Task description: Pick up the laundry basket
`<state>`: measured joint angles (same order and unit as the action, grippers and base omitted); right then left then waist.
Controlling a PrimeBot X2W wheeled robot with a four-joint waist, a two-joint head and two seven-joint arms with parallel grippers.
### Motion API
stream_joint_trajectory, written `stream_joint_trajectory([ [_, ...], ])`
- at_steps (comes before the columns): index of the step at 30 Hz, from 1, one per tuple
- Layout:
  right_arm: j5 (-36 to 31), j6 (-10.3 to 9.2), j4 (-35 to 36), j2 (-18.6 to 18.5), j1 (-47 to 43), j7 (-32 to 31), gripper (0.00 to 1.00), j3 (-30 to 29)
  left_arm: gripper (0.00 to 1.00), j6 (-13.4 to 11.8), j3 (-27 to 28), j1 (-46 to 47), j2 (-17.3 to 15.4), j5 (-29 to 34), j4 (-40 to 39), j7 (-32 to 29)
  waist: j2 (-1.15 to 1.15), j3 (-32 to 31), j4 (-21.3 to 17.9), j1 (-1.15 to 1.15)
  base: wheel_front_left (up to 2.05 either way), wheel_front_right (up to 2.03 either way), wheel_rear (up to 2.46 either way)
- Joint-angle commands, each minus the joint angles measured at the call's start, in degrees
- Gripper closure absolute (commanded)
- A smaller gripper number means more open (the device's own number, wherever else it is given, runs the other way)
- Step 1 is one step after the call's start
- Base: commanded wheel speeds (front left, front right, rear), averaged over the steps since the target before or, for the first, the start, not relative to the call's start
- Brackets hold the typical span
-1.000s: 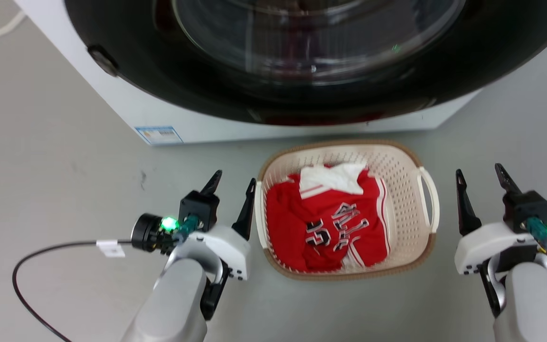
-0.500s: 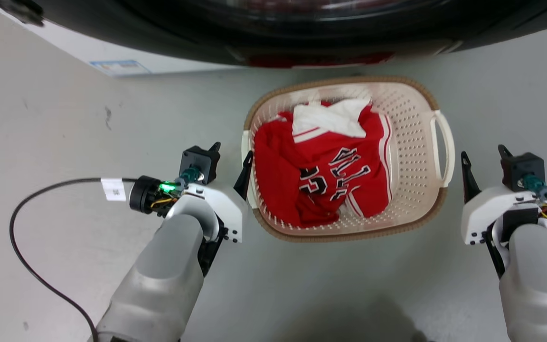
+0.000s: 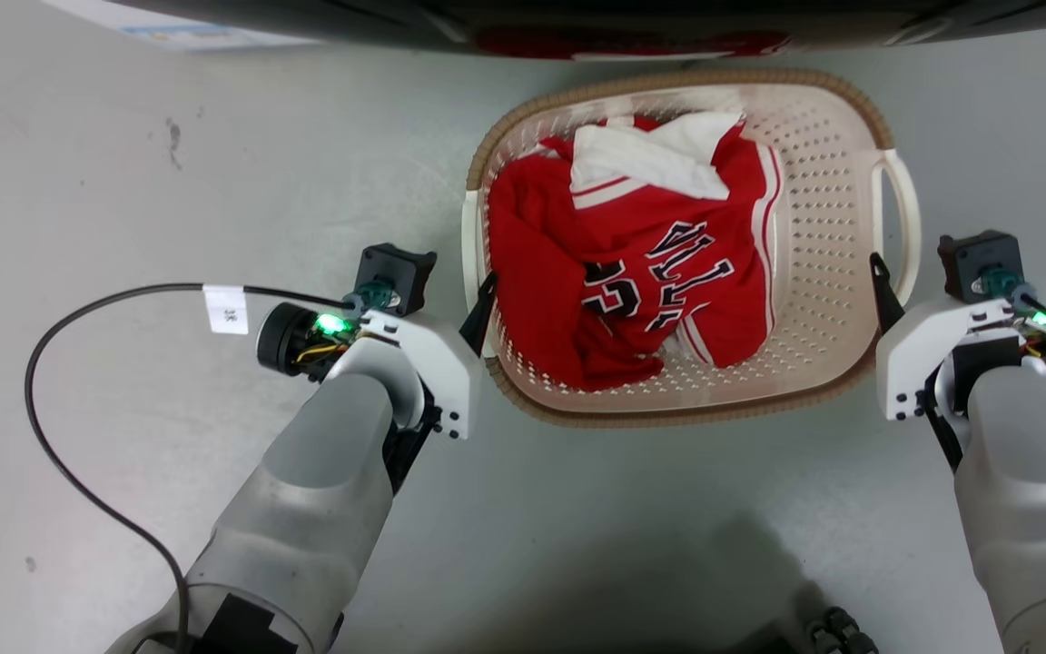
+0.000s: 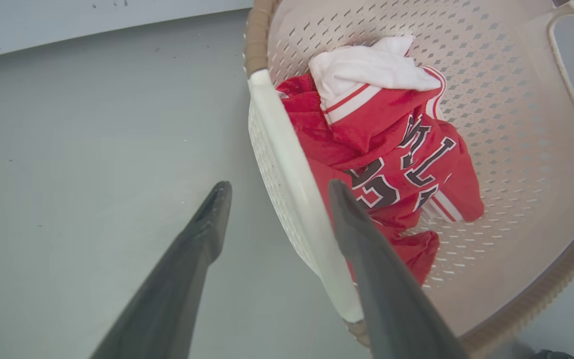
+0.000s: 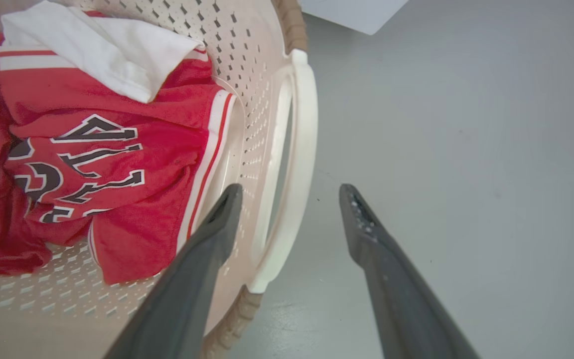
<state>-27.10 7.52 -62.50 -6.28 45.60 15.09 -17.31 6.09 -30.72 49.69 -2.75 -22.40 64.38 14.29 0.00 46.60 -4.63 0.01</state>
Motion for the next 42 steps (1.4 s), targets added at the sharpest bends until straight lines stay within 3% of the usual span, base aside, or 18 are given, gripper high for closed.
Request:
stream_joint_trajectory([
  [1,-0.8,-0.06,-0.9,-0.4,1.6,0.1,0.00,-0.7,0.00,0.1,-0.7,0.8,-0.2,-0.8,0.6,-0.5,0.00,1.2,0.4,-0.01,0.00,0.00,0.00],
  [12,-6.1,-0.06,-4.4,0.4,6.5,-0.7,0.00,-4.8,0.00,-0.9,-5.1,4.3,-0.4,-4.6,1.8,-0.2,0.00,4.7,1.0,-0.01,0.00,0.00,0.00],
  [13,-6.5,-0.06,-4.5,0.4,6.8,-0.8,0.42,-5.1,0.00,-0.8,-5.5,4.5,-0.4,-4.8,1.9,-0.1,0.00,4.8,1.0,-0.01,0.00,0.00,0.00],
  [14,-6.9,-0.06,-4.7,0.5,6.9,-0.9,0.96,-5.4,0.68,-0.9,-5.9,4.6,-0.3,-5.1,2.1,-0.1,0.00,4.8,1.0,-0.01,0.00,0.00,0.00],
  [15,-7.1,-0.06,-5.1,0.6,7.1,-1.2,1.00,-5.6,1.00,-1.0,-6.2,4.7,-0.3,-5.3,2.3,0.0,0.00,4.7,1.0,-0.01,0.00,0.00,0.00],
  [27,-9.7,-0.10,-6.6,0.7,5.5,-2.6,1.00,-7.8,1.00,-1.1,-9.7,4.6,-0.4,-8.3,3.2,0.7,0.00,1.4,1.5,-0.01,0.00,0.00,0.00],
  [42,-10.6,-0.10,-9.0,1.5,0.7,-5.1,1.00,-7.4,1.00,-0.9,-13.2,0.2,-0.4,-13.7,4.6,-0.1,0.00,-9.3,3.7,-0.01,0.00,0.00,0.00],
])
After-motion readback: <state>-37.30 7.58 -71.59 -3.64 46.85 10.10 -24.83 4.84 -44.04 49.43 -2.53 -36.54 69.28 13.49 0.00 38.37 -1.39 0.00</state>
